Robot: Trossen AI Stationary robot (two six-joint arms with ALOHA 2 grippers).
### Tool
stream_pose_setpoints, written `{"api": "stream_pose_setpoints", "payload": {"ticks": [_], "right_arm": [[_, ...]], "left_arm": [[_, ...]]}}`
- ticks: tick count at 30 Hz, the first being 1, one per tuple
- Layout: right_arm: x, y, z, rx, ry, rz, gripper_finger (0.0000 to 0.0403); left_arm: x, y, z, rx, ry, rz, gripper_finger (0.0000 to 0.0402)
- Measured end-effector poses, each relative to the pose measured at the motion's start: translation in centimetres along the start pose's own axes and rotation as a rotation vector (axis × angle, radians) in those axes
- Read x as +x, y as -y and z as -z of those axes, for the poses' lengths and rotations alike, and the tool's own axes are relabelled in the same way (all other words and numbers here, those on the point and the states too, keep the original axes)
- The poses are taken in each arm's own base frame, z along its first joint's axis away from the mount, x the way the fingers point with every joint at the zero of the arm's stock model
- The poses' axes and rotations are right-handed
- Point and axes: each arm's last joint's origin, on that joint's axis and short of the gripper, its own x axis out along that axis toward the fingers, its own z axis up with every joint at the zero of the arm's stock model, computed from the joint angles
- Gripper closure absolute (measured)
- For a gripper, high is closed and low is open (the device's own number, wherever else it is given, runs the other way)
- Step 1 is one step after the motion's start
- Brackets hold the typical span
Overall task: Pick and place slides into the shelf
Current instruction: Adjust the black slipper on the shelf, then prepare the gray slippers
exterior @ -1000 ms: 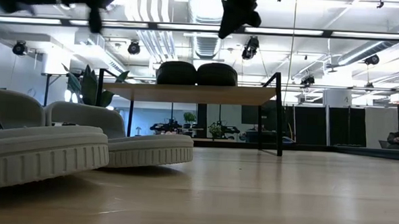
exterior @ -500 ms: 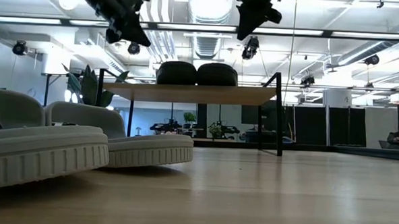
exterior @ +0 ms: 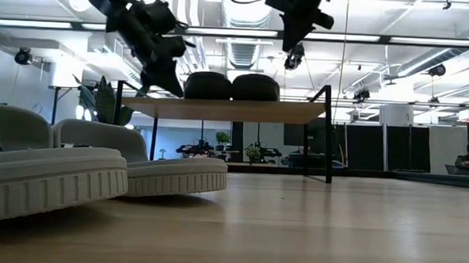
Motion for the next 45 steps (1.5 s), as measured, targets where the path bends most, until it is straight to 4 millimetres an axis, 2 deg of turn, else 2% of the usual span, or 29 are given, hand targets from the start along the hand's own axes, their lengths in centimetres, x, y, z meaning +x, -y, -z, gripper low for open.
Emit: {"api": "stream_pose_setpoints", "payload": {"ticks": [4,9,13,16,22,26,32,37,41,45], "right_arm": [[0.3,0.2,0.0,0.004,-0.006,0.007,0.0392],[0.6,0.2,0.1,0.003,-0.015,0.012,0.0392],[1.0,0.1,0.4,-0.005,-0.033,0.013,0.0392],[1.2,-0.2,0.9,-0.016,-0.104,-0.095,0.0392],[1.3,-1.3,2.3,-0.06,-0.241,-0.261,0.0392],[1.5,-2.2,3.7,0.003,-0.381,-0.437,0.0392],[1.8,-4.8,7.3,0.032,-0.502,-0.4,0.0392],[1.1,-6.6,10.4,0.066,-0.521,-0.452,0.0392],[0.3,-7.8,12.4,0.183,-0.471,-0.562,0.0392],[-0.7,-9.3,14.4,0.329,-0.403,-0.63,0.0392]], "left_arm": [[0.3,-0.7,-0.7,0.018,0.008,-0.048,0.0402],[-0.6,-1.5,-1.5,0.012,0.046,-0.099,0.0402],[-1.5,-1.3,-1.6,0.009,0.058,-0.105,0.0402],[-2.5,-0.6,-0.9,-0.004,0.003,-0.08,0.0402],[-6.4,2.9,0.5,0.022,-0.026,0.139,0.0402],[-9.4,5.5,1.3,-0.003,-0.003,0.197,0.0402],[-12.7,9.1,3.5,-0.106,0.04,0.24,0.0402],[-12.9,11.3,6.5,-0.184,0.102,0.231,0.0402],[-11.7,13.2,8.3,-0.274,0.192,0.394,0.0402],[-10.9,15.0,10.4,-0.272,0.194,0.504,0.0402]]}}
